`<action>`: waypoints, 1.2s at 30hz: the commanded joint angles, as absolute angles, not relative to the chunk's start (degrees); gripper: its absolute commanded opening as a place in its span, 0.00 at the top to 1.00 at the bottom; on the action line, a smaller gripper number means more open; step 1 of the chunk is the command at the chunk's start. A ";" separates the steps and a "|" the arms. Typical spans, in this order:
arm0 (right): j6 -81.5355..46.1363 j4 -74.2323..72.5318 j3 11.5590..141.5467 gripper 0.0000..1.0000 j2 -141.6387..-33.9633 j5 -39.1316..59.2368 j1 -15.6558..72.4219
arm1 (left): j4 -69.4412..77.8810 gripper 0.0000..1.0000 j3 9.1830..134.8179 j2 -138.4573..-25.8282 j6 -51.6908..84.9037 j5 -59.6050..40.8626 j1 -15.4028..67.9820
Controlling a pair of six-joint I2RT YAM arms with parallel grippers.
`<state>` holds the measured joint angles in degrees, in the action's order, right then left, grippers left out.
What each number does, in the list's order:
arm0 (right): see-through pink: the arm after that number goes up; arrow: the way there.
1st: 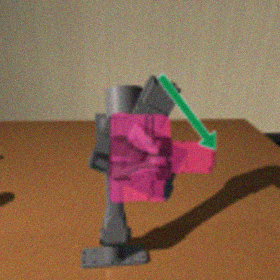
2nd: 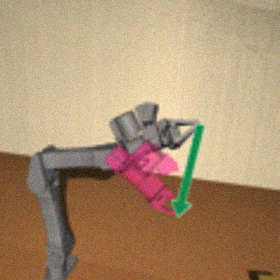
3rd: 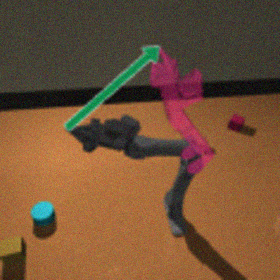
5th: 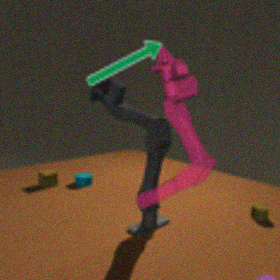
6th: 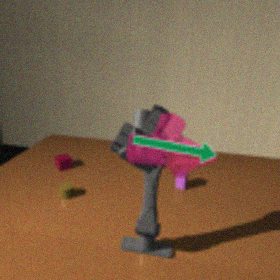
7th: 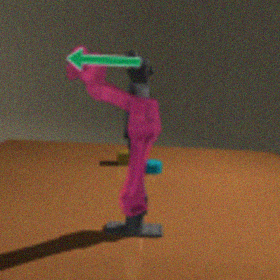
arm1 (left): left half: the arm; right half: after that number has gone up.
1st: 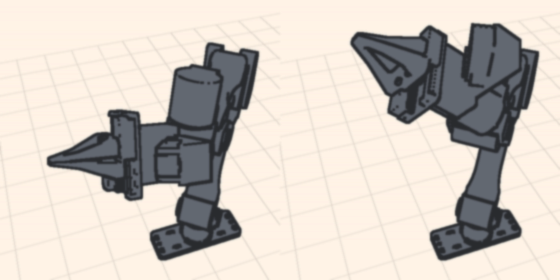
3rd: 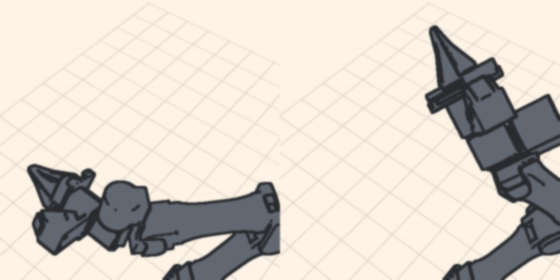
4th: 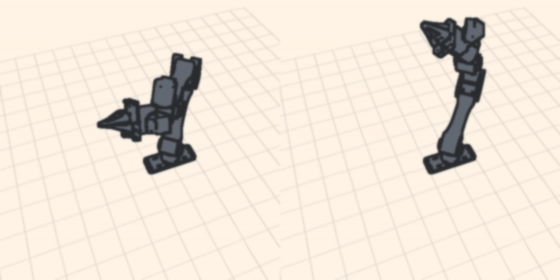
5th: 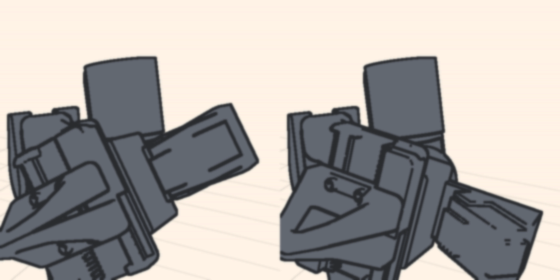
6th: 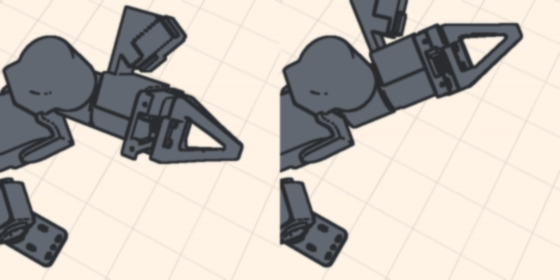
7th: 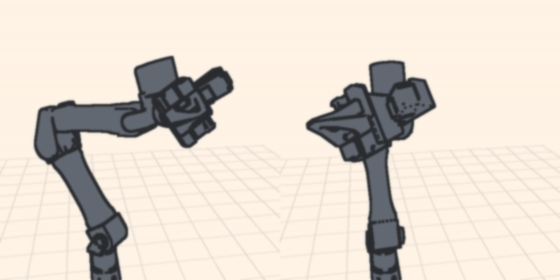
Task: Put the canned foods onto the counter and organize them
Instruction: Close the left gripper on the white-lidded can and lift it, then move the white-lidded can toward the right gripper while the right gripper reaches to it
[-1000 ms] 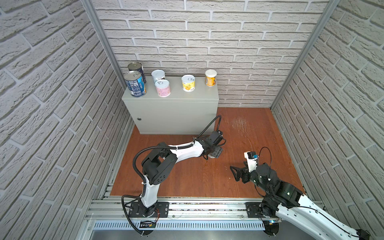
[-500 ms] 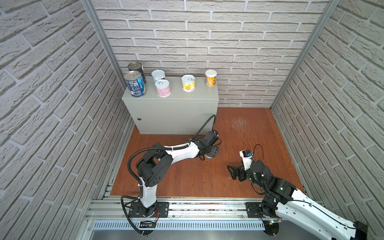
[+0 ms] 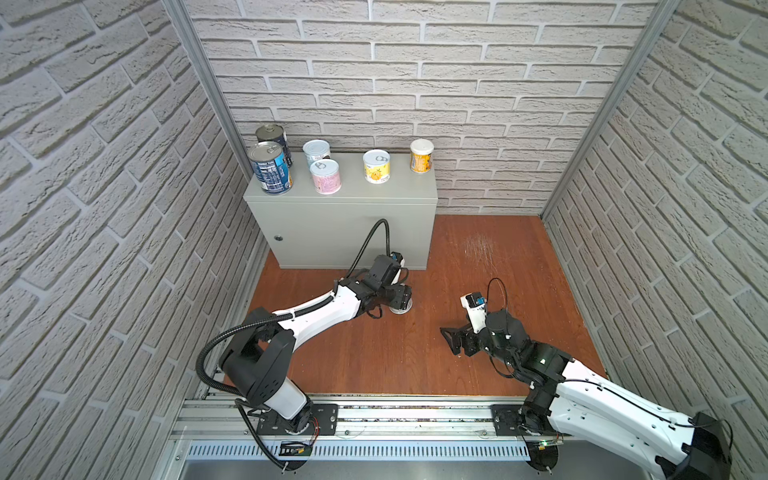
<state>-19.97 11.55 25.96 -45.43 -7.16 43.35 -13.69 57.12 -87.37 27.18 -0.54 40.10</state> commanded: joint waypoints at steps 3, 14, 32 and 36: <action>-17.49 2.35 28.46 0.03 -51.40 -1.27 43.98 | -11.40 0.50 54.78 -81.16 29.37 -4.66 36.89; -13.58 -12.33 28.56 0.03 -58.46 -4.65 50.75 | -15.04 0.50 53.97 -73.87 31.85 -13.86 32.79; -7.18 -18.68 37.44 0.04 -70.14 -6.10 55.71 | -17.03 0.51 49.31 -62.41 36.96 -19.50 33.84; -5.36 -18.52 38.90 0.05 -71.84 -7.70 56.59 | -16.90 0.51 49.28 -61.71 37.34 -21.32 33.97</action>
<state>-7.64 -15.68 37.17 -71.20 -5.85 55.75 -20.43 49.17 -63.61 36.36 -18.52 33.56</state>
